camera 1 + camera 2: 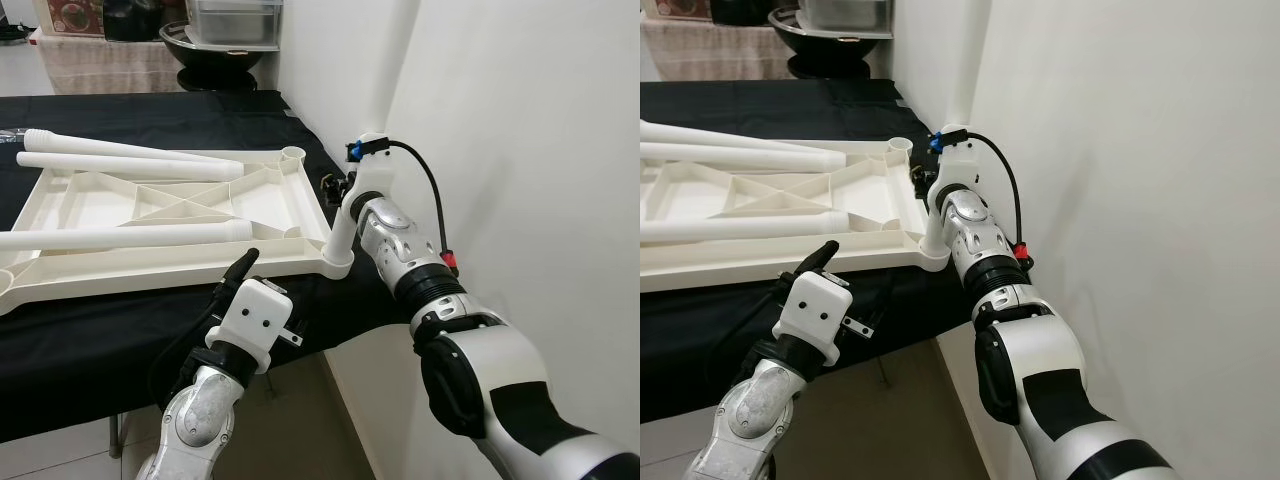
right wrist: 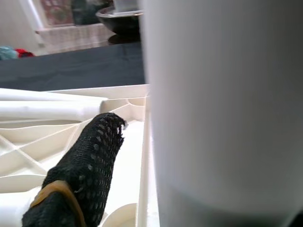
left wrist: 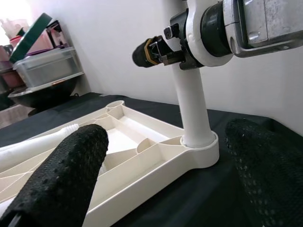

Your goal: Building children table

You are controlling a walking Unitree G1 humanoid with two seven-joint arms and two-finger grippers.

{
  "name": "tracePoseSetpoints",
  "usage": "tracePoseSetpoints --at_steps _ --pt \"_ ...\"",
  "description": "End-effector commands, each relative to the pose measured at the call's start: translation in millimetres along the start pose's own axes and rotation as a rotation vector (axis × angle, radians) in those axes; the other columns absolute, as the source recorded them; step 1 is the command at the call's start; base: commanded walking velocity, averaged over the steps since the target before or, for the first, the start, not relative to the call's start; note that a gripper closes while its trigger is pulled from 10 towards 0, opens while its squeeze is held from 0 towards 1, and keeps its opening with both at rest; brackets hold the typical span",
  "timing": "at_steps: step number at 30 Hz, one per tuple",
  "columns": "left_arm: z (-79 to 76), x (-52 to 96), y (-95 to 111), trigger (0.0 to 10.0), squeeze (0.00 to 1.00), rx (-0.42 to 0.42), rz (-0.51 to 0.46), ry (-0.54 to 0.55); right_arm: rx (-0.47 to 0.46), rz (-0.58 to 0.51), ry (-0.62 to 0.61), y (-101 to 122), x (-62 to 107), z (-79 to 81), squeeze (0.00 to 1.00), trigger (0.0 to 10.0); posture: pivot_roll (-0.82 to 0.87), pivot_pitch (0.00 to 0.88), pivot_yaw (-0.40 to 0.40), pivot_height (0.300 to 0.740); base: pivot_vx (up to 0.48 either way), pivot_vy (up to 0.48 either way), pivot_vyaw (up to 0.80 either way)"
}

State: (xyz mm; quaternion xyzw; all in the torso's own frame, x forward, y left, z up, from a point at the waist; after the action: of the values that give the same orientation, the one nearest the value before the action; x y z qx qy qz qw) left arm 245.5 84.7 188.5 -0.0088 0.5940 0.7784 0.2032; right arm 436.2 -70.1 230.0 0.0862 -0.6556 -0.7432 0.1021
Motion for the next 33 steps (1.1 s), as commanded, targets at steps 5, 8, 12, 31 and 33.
tracePoseSetpoints --at_steps 5,8,12,31,33 --pt "-3.3 0.7 -1.1 10.0 0.00 -0.021 0.003 -0.026 0.085 0.127 0.260 -27.5 11.3 -4.9 0.00 10.0 0.09 0.042 -0.150 0.740 0.000 0.000 0.00" --pt "-4.1 1.2 -1.3 10.0 0.00 -0.028 0.003 -0.034 0.088 0.141 0.295 -30.9 15.3 -12.3 0.00 10.0 0.09 0.042 -0.148 0.740 0.000 0.000 0.00" --pt "-5.9 1.3 -2.0 10.0 0.00 -0.033 0.003 -0.045 0.056 0.137 0.285 -29.7 20.6 -32.1 0.00 10.0 0.08 0.043 -0.136 0.740 0.000 0.000 0.00" --pt "-4.8 1.9 -9.2 10.0 0.00 -0.070 0.036 -0.084 0.143 0.144 0.436 -60.0 88.0 -72.6 0.00 10.0 0.06 0.035 -0.121 0.740 0.000 0.000 0.00" --pt "-5.9 2.2 -10.4 10.0 0.00 -0.071 0.040 -0.090 0.137 0.137 0.311 -63.1 88.1 -79.9 0.00 10.0 0.06 0.035 -0.119 0.740 0.000 0.000 0.00"
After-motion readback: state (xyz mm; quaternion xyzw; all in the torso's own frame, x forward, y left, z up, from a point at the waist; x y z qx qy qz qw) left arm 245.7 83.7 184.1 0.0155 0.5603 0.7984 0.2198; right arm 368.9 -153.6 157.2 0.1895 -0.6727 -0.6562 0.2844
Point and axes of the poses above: a point about 5 cm out from each wrist's last joint towards the gripper, its own x axis pointing back from the gripper into the wrist, its own y axis along the axis of the wrist's last joint, z = x × y, the point moved 2 cm from there along -x, pointing out of the wrist towards the gripper, and after that the axes turned 1 degree about x, right-handed, at the moved point
